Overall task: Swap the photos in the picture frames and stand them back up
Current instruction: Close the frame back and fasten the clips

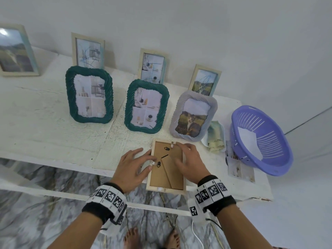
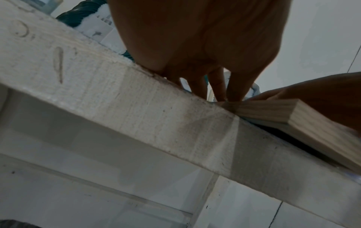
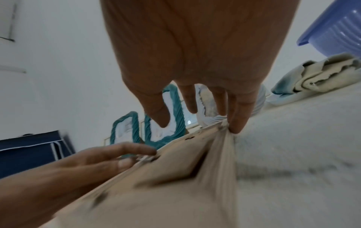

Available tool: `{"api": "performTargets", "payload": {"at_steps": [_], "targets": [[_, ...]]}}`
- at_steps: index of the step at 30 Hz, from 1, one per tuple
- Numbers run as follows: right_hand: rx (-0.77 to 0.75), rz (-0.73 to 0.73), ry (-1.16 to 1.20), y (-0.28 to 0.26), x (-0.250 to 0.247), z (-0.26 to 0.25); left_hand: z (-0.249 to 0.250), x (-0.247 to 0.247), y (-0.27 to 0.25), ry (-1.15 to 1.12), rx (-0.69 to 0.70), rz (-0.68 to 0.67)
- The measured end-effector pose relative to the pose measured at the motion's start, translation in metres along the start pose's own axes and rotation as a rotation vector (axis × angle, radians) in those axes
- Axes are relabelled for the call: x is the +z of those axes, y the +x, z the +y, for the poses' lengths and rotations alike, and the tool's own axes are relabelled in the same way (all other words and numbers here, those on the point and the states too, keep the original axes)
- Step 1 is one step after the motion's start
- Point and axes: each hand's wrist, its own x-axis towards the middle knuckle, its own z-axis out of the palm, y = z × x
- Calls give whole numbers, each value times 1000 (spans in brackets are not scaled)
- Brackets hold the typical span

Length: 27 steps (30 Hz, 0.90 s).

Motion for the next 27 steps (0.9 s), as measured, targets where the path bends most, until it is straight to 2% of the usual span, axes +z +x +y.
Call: {"api": "performTargets", "payload": {"at_steps": [6,18,21,23,25,27], "targets": [[-27,-90,-44,-53,26,-8,0,0,1,7,-11,-10],[-37,53,-37,-52,54,4,2,-4,0,21,10,-15],[-43,82,88,-54,47,6,5,-6,-1,24,7,-12],[-12,152,156,-56,42,8,9,-9,-1,14,-20,-11],[-32,232,95,-58,40,10,11,-10,-1,17,-45,-14],[-67,246,32,-61,44,10,15,-10,-1,-28,-62,-28]]}}
